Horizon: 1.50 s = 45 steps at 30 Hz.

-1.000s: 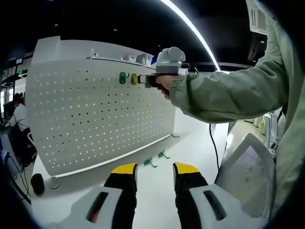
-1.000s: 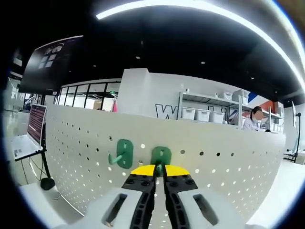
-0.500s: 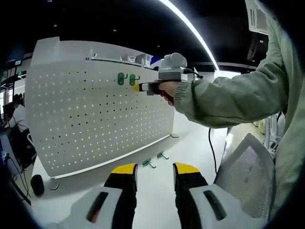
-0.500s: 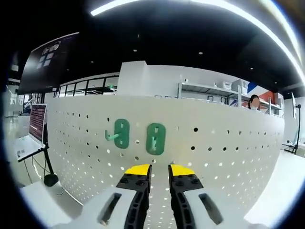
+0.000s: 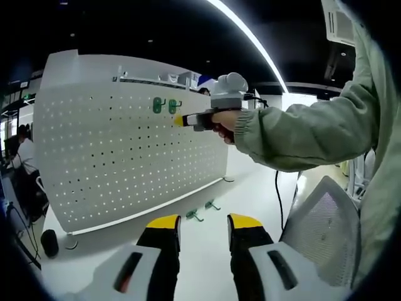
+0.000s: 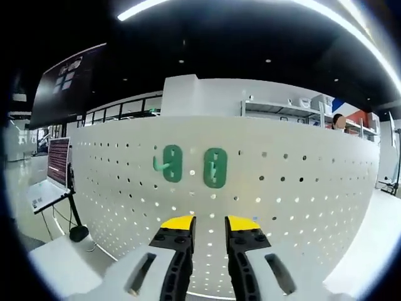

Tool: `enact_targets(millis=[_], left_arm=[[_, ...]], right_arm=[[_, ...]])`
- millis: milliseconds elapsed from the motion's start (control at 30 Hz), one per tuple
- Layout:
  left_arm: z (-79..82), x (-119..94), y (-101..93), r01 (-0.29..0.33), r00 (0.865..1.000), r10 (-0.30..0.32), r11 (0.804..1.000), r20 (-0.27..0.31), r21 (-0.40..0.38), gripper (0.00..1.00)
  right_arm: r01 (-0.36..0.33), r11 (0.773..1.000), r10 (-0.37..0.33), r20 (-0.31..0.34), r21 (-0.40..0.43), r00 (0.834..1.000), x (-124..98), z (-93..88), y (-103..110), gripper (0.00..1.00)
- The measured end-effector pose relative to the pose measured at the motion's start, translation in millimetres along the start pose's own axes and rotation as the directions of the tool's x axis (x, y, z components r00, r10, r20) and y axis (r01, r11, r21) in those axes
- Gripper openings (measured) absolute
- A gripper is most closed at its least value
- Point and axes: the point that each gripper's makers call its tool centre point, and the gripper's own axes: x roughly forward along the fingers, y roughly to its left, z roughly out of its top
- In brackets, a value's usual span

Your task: Insert the hook assembly into the mounting plate slot until the hook locks in place.

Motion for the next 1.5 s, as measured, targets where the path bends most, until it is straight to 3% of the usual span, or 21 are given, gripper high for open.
enact_targets(millis=[100, 1000, 1500], left_arm=[[0.0, 0, -1.2, 0.001, 1.000, -0.001, 1.000, 0.000, 0.000, 0.31], [4.9, -3, -18.2, 0.010, 1.000, -0.010, 1.000, 0.002, 0.026, 0.31], [2.3, -6, -25.1, 0.005, 1.000, -0.004, 0.999, -0.008, 0.036, 0.31]], right_arm=[[-0.038, 0.999, 0.038, -0.047, 0.014, 0.998, -3, -12.1, 7, 0.21], [-0.102, 0.995, 0.098, -0.151, -0.020, 0.984, -50, -52.8, 13, 0.29], [-0.198, 0.980, 0.189, -0.230, -0.017, 0.955, -86, -85.1, 34, 0.33]])
